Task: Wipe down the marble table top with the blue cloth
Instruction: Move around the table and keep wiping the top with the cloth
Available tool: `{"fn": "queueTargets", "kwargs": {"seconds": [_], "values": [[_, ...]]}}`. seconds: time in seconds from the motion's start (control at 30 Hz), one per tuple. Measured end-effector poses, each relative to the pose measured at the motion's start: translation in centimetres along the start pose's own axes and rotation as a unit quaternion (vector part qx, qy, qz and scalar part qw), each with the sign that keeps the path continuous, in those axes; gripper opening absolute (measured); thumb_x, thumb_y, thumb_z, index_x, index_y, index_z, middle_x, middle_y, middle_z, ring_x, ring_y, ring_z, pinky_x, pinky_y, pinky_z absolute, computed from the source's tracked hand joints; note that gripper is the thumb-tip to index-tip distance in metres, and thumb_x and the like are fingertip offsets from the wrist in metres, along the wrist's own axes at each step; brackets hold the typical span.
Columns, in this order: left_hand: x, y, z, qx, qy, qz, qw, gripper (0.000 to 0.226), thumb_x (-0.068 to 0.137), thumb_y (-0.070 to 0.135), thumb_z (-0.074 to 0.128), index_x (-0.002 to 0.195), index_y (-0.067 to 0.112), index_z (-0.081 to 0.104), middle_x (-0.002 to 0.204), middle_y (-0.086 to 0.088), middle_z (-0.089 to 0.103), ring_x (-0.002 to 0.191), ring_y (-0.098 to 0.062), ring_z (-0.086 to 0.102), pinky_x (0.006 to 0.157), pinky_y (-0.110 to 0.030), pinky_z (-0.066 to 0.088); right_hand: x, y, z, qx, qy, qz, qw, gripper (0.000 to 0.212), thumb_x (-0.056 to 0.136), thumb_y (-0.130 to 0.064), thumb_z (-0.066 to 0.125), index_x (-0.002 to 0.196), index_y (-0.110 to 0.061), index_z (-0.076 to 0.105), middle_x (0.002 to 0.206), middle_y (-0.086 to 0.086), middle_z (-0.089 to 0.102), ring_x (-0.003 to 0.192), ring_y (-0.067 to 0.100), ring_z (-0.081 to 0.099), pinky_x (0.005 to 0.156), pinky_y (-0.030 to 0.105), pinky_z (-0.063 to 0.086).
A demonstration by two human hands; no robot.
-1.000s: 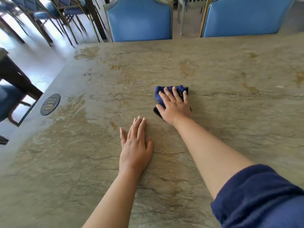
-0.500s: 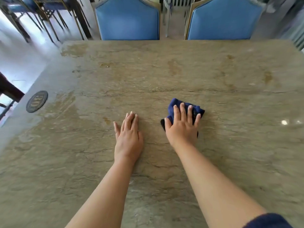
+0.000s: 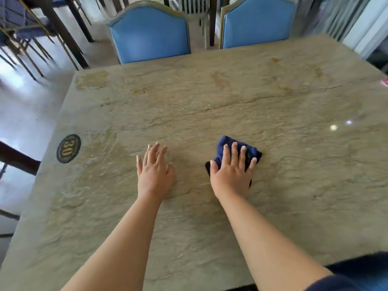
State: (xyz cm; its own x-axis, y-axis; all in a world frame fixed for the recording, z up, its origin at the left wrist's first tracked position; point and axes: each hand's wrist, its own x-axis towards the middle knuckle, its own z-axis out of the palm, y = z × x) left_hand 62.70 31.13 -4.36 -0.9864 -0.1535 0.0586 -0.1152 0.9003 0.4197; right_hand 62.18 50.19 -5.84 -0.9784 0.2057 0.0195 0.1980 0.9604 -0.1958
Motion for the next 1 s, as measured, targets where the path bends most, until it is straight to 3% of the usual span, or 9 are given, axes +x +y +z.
{"fn": "queueTargets", "kwargs": {"seconds": [0.1,0.23,0.37,0.5,0.67,0.77,0.83,0.9,1.0], "values": [[0.4,-2.7,-0.5,0.037,-0.015,-0.002,0.999,0.062,0.097,0.045,0.037,0.153,0.024,0.018,0.162,0.005,0.007,0.148,-0.011,-0.007,0.121,-0.041,-0.008,0.0,-3.7,0.2,-0.017,-0.028,-0.051,0.998,0.070,0.094,-0.059,0.019,0.152,-0.023,0.003,0.161,0.003,-0.005,0.147,0.025,-0.011,0.114,0.054,-0.014],[0.4,-3.6,0.2,0.044,0.002,0.005,0.999,0.070,0.095,0.053,0.033,0.154,0.020,0.015,0.162,0.005,0.005,0.148,-0.008,-0.009,0.120,-0.036,-0.009,4.1,-5.3,1.2,-0.028,-0.021,-0.129,0.991,0.069,0.092,-0.062,0.014,0.152,-0.029,0.011,0.161,-0.003,0.000,0.147,0.020,-0.006,0.115,0.051,-0.012],[0.6,-3.8,0.5,0.054,0.013,0.008,0.998,0.073,0.091,0.056,0.025,0.154,0.019,0.014,0.163,0.004,0.005,0.148,-0.009,-0.009,0.121,-0.038,-0.007,11.6,-7.4,1.8,-0.028,-0.014,-0.068,0.997,0.066,0.094,-0.058,0.020,0.152,-0.026,0.015,0.161,-0.002,0.005,0.147,0.021,-0.002,0.115,0.052,-0.009],[0.5,-3.7,0.5,0.055,0.013,0.006,0.998,0.073,0.091,0.054,0.025,0.154,0.019,0.014,0.163,0.004,0.003,0.148,-0.008,-0.011,0.121,-0.038,-0.008,15.5,-10.5,2.1,-0.029,-0.052,0.006,0.998,0.064,0.096,-0.055,0.016,0.153,-0.026,0.007,0.161,-0.002,-0.004,0.147,0.022,-0.010,0.114,0.055,-0.011],[0.6,-3.7,0.3,0.053,0.005,-0.001,0.999,0.073,0.093,0.055,0.027,0.154,0.018,0.009,0.163,0.005,0.000,0.147,-0.006,-0.014,0.121,-0.037,-0.008,12.9,-13.7,3.0,-0.010,-0.069,-0.216,0.974,0.057,0.096,-0.055,0.023,0.150,-0.037,0.014,0.160,-0.014,0.002,0.147,0.012,-0.005,0.116,0.047,-0.012],[0.5,-3.7,0.2,0.044,0.002,-0.002,0.999,0.074,0.095,0.055,0.030,0.154,0.016,0.009,0.163,0.004,0.001,0.147,-0.005,-0.013,0.121,-0.034,-0.007,11.0,-11.4,2.6,0.023,-0.070,-0.359,0.930,0.058,0.092,-0.060,0.025,0.147,-0.040,0.025,0.158,-0.016,0.016,0.146,0.008,0.006,0.116,0.043,-0.008],[0.4,-3.8,0.1,0.041,0.005,0.002,0.999,0.073,0.095,0.055,0.031,0.154,0.016,0.012,0.163,0.005,0.002,0.147,-0.006,-0.011,0.121,-0.034,-0.005,10.6,-8.9,2.1,0.046,-0.075,-0.403,0.911,0.063,0.087,-0.064,0.019,0.144,-0.040,0.032,0.155,-0.016,0.023,0.145,0.008,0.012,0.116,0.042,-0.004],[0.4,-3.9,0.1,0.041,0.003,0.007,0.999,0.073,0.095,0.055,0.031,0.154,0.015,0.013,0.163,0.004,0.003,0.147,-0.007,-0.010,0.121,-0.034,-0.005,10.4,-6.4,1.6,0.046,-0.063,-0.364,0.928,0.061,0.089,-0.063,0.021,0.144,-0.040,0.032,0.156,-0.016,0.023,0.145,0.006,0.011,0.117,0.041,-0.004],[0.5,-3.9,0.1,0.035,-0.006,0.009,0.999,0.073,0.095,0.055,0.031,0.154,0.015,0.011,0.163,0.004,0.002,0.147,-0.008,-0.011,0.121,-0.033,-0.007,8.7,-4.2,1.4,0.035,-0.010,-0.190,0.981,0.052,0.097,-0.051,0.033,0.147,-0.035,0.029,0.158,-0.012,0.019,0.146,0.009,0.010,0.116,0.041,-0.006]]}}
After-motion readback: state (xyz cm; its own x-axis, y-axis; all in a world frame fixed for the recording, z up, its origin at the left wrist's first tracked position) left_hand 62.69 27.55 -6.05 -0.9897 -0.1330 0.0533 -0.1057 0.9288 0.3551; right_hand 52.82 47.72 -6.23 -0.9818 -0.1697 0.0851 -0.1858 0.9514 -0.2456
